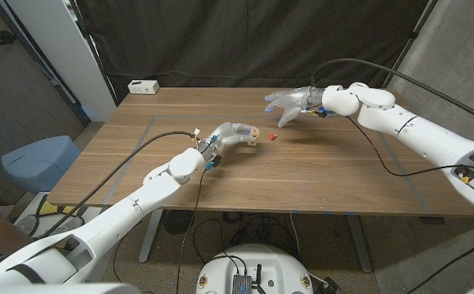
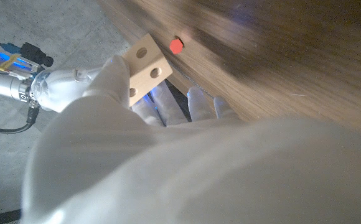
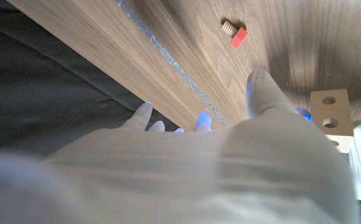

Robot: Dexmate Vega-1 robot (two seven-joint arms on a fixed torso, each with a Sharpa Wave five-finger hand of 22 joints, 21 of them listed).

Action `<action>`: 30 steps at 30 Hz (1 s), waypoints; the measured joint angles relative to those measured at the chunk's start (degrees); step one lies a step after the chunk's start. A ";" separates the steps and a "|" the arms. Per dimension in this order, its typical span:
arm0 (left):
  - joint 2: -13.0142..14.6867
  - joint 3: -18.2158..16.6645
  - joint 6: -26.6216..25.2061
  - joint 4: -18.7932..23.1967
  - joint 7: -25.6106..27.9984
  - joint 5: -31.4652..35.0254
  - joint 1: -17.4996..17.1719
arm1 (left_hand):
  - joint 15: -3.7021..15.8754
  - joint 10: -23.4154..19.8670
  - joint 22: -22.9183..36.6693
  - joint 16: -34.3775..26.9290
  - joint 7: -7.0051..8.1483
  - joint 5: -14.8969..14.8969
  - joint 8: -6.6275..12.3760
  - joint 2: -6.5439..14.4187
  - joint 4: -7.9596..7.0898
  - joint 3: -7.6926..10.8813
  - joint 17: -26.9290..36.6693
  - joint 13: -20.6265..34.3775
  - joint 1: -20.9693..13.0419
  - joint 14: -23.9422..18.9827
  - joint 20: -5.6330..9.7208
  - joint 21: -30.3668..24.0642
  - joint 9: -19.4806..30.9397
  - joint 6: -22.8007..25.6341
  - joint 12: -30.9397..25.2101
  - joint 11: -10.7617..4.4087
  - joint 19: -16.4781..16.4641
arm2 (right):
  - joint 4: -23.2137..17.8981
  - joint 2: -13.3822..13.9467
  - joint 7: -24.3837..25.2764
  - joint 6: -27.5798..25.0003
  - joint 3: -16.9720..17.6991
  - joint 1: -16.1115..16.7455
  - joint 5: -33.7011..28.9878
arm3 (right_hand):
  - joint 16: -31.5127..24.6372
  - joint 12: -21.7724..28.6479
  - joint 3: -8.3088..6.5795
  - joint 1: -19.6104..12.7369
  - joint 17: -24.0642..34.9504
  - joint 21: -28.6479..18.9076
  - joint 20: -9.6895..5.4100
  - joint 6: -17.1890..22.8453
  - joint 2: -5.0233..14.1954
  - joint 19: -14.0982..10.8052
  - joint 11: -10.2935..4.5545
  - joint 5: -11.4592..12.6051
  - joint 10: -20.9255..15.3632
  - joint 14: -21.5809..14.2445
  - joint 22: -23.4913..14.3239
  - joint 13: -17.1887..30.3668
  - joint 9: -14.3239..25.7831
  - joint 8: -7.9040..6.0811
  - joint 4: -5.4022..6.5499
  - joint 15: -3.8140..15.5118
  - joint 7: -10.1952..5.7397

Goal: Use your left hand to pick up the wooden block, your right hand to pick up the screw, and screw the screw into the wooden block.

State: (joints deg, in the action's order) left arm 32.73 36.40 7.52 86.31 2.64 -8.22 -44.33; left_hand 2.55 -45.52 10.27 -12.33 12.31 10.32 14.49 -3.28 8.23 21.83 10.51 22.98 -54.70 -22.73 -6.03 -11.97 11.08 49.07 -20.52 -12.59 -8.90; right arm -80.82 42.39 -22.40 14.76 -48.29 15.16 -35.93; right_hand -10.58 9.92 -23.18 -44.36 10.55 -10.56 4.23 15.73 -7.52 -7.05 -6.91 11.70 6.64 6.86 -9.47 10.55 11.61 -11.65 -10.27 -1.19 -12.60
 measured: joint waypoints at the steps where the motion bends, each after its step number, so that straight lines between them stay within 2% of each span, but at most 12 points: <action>1: -0.04 0.02 0.00 -0.02 0.00 0.00 -0.09 | 0.00 0.00 0.00 0.00 0.11 0.00 -0.01 0.00 0.00 0.00 0.00 0.00 0.00 0.00 0.00 0.00 0.00 0.11 0.00 0.00 0.00 | 0.18 -0.15 -0.35 0.11 -0.26 -0.27 -0.27 | 0.00 0.00 -0.19 0.00 0.00 0.00 0.00 0.00 0.00 0.00 0.17 0.00 0.26 0.18 0.00 0.00 0.00 0.00 0.22 -0.17 0.00; 30: -0.75 0.73 0.61 0.41 0.22 0.13 -0.88 | 0.00 -0.61 -0.01 0.00 0.09 0.00 0.05 0.47 -0.15 -0.31 0.00 0.27 0.11 0.00 -0.32 0.00 -0.01 0.69 0.04 0.01 0.30 | 6.07 -3.92 -1.94 3.46 -4.85 -4.43 -5.47 | -0.01 0.00 0.09 0.01 0.25 0.00 0.50 0.01 0.01 0.08 1.08 -0.29 1.37 0.54 0.01 -0.02 0.26 -0.01 0.56 -0.55 0.00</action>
State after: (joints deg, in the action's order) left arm 31.97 37.14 8.13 86.72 2.86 -8.09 -45.22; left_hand 2.55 -46.13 10.26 -12.33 12.40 10.32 14.54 -2.81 8.08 21.52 10.51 23.25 -54.59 -22.72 -6.34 -11.97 11.08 49.75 -20.48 -12.59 -8.59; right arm -74.75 38.47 -24.34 18.22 -53.14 10.73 -41.40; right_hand -10.58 9.92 -23.09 -44.36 10.80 -10.57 4.72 15.74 -7.51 -6.97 -5.84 11.40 8.01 7.40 -9.45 10.53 11.87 -11.66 -9.71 -1.73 -12.60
